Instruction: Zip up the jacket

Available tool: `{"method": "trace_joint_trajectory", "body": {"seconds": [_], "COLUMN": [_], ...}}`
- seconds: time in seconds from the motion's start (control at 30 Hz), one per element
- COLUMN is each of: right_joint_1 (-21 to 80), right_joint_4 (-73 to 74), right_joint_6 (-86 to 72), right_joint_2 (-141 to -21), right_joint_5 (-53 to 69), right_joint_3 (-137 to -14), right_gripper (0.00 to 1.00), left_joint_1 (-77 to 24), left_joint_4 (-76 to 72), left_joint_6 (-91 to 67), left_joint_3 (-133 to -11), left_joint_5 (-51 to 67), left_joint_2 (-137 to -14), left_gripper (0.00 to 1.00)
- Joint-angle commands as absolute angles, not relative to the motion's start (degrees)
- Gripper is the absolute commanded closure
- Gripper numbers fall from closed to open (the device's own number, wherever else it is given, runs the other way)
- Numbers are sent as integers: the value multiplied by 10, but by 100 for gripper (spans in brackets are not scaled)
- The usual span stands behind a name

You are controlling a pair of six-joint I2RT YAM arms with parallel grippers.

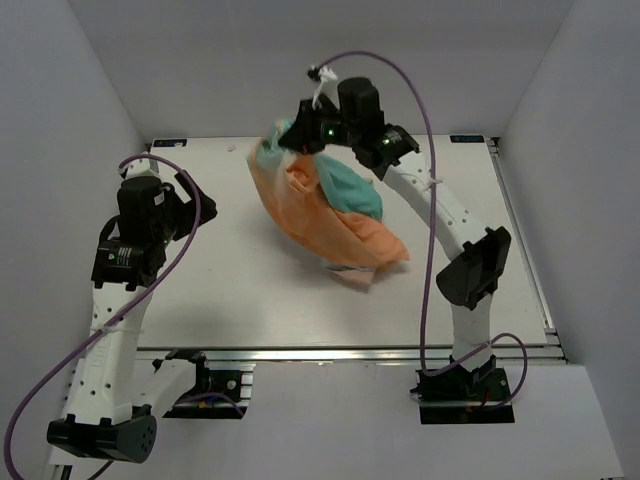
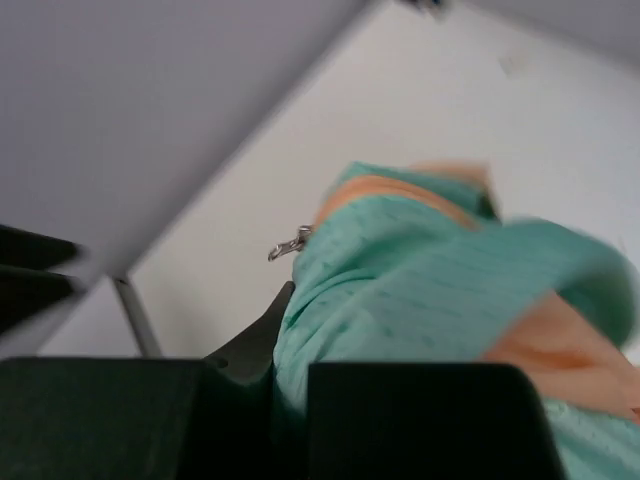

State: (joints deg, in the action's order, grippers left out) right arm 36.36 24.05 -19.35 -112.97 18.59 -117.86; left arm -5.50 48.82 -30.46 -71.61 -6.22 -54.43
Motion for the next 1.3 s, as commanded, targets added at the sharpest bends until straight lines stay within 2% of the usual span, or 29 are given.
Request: {"method": "trace_joint_trajectory", "body": {"seconds": [0.0,0.13,0.33,0.37,0.47,0.53,0.57,0.6,0.63,0.67,0.77,0.93,1.03,1.07,1.13,1.17,1.27], "right_joint_1": [367,342,257,224,166,142,127,122,119,119,119,129,180,225,281,333,400], "right_joint_4": [165,30,-14,-22,-17,41,65,88,131,155,218,253,273,276,279,281,280], "right_joint_6": [-240,-287,-281,-285,-267,-244,-232,-219,-210,-201,-195,-158,-149,-149,-131,-126,-101], "right_joint_2": [-1114,-1014,-832,-788,-715,-688,-668,-658,-650,-637,-607,-582,-595,-609,-626,-647,-696], "right_joint_5": [282,287,268,270,255,211,183,136,108,80,15,51,9,-19,-86,-103,-109], "right_joint_3": [-1333,-1231,-843,-725,-576,-483,-465,-450,-451,-458,-488,-510,-540,-558,-574,-590,-604], "right_gripper": [100,100,100,100,100,75,63,34,18,12,11,11,11,11,11,11,11], "left_joint_1": [-54,-55,-55,-55,-54,-55,-55,-55,-55,-55,-55,-55,-55,-56,-61,-66,-90], "left_joint_4": [483,497,514,518,524,526,524,523,523,523,526,494,441,420,350,334,338], "left_joint_6": [-305,-311,-319,-320,-322,-328,-329,-330,-335,-337,-351,-350,-297,-273,-226,-202,-162], "left_joint_3": [-740,-750,-759,-761,-760,-759,-752,-749,-744,-730,-697,-650,-664,-670,-679,-687,-757], "left_joint_5": [-52,-60,-76,-83,-90,-93,-91,-84,-80,-76,-66,-46,31,98,149,159,152], "left_joint_2": [-539,-542,-542,-542,-539,-541,-543,-547,-556,-563,-595,-660,-699,-707,-728,-737,-793], "left_gripper": [2,2,2,2,2,2,2,2,2,2,2,2,2,2,2,2,2]}}
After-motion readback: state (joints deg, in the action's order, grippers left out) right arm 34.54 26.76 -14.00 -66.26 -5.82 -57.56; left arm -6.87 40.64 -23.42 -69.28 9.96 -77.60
